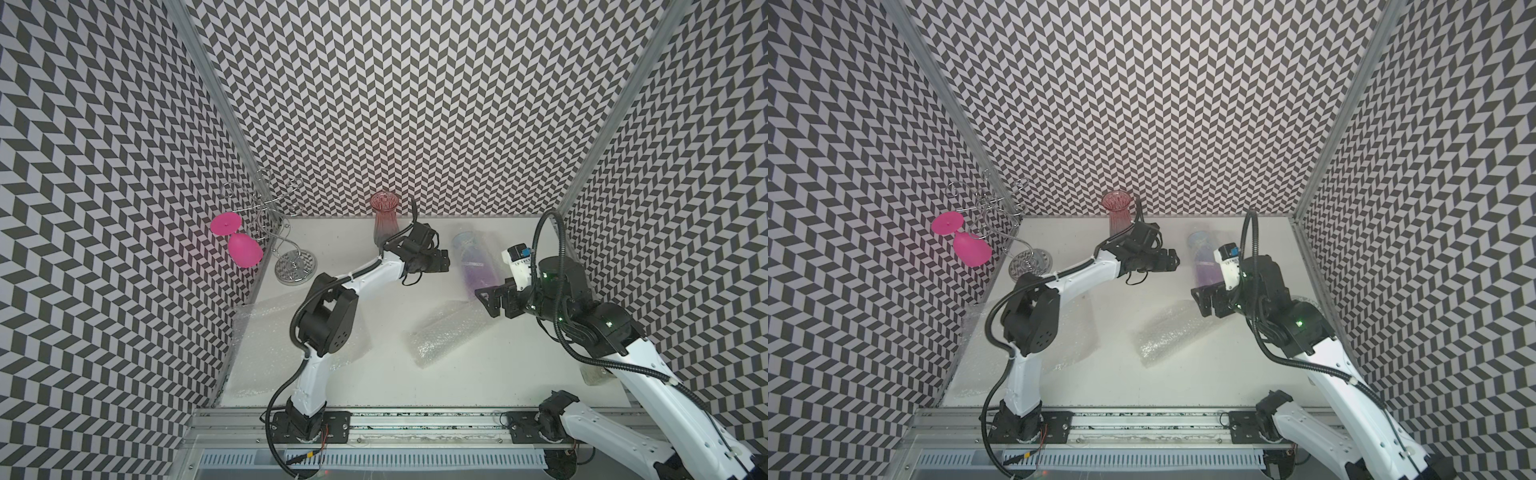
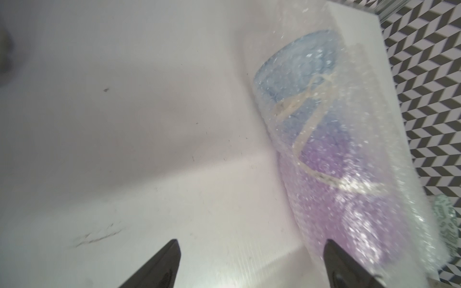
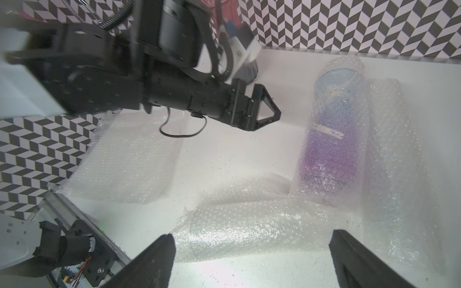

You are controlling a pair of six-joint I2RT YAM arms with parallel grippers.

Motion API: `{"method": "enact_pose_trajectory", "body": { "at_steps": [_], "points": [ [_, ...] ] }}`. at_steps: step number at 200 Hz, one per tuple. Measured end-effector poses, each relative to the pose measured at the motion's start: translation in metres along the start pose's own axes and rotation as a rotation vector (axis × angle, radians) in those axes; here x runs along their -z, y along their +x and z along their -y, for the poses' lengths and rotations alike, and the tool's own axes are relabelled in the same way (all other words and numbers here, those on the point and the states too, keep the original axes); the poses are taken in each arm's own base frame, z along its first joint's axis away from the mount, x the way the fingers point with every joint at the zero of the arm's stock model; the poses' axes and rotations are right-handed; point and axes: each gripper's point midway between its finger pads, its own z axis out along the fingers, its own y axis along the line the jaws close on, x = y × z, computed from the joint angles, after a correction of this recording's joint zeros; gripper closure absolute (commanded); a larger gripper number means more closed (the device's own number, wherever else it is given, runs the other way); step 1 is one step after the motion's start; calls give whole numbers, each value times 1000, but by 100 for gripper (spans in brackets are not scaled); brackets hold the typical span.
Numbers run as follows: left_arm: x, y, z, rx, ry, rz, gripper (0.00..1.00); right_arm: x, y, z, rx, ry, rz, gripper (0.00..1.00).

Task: Unwrap the vase from the bubble wrap
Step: Adjust the bubble wrap at the center of the board.

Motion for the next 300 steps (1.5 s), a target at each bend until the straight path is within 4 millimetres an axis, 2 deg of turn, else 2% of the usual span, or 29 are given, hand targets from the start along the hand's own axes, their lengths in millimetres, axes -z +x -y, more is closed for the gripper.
{"method": "enact_pose_trajectory", "body": {
  "at_steps": [13, 29, 57, 78, 116, 134, 170, 210, 237, 274, 300],
  "points": [
    [24, 8, 7, -12, 17, 12, 10, 0, 5, -2, -6, -18, -3, 1],
    [46, 27, 14, -29, 21, 3, 10, 0, 13, -4, -14, -36, -10, 1],
    [71, 76, 11, -46, -8, -57, 10, -6, 39, -4, -44, -64, -48, 1],
    [83, 105, -2, -43, -31, -100, 10, -11, 58, -1, -75, -61, -103, 0],
    [84, 134, -24, -34, -63, -152, 10, -19, 65, -7, -144, -102, -137, 1],
    [82, 137, -25, -46, -65, -161, 9, -31, 85, -10, -218, -132, -180, 1],
    [81, 134, -28, -73, -52, -158, 9, -58, 144, -9, -355, -125, -328, 1],
    [78, 142, -57, -56, -58, -184, 9, -83, 174, -19, -400, -114, -408, 1],
    [74, 138, -65, -62, -53, -185, 9, -96, 186, -21, -427, -103, -431, 1],
    [68, 144, -60, -80, -20, -205, 9, -116, 186, -25, -421, -101, -438, 1],
    [64, 161, -60, -83, 1, -231, 9, -128, 181, -37, -399, -129, -434, 1]
  ]
}}
